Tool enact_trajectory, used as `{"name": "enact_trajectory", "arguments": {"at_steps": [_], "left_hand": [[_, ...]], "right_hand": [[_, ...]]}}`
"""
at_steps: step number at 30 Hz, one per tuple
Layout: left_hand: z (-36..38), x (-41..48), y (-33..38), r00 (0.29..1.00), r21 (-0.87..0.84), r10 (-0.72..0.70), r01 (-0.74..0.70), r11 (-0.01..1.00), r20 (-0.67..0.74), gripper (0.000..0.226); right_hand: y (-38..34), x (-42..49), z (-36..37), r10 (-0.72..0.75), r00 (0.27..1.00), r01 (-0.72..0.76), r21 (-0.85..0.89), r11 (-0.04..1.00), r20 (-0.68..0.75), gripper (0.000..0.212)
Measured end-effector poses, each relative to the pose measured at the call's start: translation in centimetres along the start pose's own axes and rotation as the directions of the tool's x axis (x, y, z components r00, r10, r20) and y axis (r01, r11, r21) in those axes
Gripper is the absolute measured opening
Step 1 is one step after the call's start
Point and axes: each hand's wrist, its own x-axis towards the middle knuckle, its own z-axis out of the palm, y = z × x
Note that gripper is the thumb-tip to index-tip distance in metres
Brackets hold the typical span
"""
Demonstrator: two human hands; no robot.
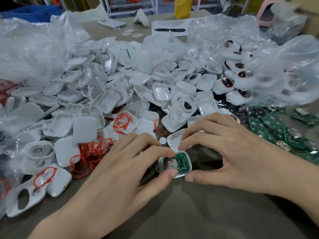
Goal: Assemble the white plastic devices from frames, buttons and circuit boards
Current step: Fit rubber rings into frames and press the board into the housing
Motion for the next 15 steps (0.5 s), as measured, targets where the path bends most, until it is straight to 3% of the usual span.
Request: {"name": "enact_trajectory", "arguments": {"at_steps": [15], "left_hand": [[-0.05,0.55,0.01,0.999,-0.011,-0.031,0.032,0.999,0.023,0.031]], "right_hand": [[-0.34,0.2,-0.01,0.014,1.0,-0.015,0.038,0.999,0.017,0.041]]}}
